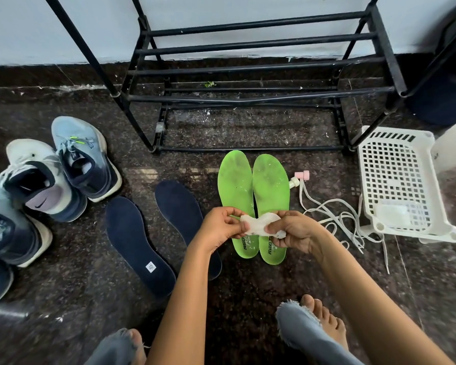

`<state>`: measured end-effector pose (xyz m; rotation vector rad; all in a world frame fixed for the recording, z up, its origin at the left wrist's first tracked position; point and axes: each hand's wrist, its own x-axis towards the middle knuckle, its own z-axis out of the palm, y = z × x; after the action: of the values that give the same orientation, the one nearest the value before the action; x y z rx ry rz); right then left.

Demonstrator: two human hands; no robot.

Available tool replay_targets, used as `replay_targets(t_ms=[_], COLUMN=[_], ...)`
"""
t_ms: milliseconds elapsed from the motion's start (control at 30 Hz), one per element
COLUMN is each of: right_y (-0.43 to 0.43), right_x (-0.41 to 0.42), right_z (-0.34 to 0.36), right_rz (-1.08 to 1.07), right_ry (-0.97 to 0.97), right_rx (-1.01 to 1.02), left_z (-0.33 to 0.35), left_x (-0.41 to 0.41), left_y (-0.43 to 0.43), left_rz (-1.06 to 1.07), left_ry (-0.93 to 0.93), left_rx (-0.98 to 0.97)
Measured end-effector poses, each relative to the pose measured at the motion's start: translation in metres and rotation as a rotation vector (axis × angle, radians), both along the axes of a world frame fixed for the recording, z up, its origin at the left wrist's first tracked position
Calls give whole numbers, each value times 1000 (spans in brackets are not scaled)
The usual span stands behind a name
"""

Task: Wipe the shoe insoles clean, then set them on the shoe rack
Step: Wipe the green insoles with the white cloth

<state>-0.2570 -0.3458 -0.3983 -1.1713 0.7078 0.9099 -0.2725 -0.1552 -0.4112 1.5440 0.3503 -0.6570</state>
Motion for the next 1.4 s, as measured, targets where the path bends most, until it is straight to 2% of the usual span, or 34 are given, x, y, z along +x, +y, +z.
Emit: replay_targets(t_ms=[100,333,500,600,733,833,933,1167,1300,1400], right_y=[3,8,5,4,1,-2,-1,3,12,16], right_x=[-1,-5,-6,-8,-7,-4,-1,-1,-6,-8], right_z=[-2,-6,-9,-11,-10,0,7,8,1,2], right_rz=[-43,-147,-187,-154,-107,69,168,-209,-388,-381], right_ry=[-20,-40,-89,-130,-122,-142,-184,-215,-99,-28], right_rx=[-26,25,-69,-113,-19,24,2,-45,15,79], left_z=[-1,-3,-1,-1,-1,0,1,4,4,6], left_x=[-1,-9,-7,-3,-3,-3,-1,0,0,0], left_y=[-7,-10,-5,-5,-6,-8,-12,-14,-16,-19], left_rz=[42,219,94,15,59,127,112,133,127,250], left_ry=[11,127,171,171,216,247,193,186,197,165], left_rx=[6,-255,-188,-128,-178,-267,-254,-297,-315,-305])
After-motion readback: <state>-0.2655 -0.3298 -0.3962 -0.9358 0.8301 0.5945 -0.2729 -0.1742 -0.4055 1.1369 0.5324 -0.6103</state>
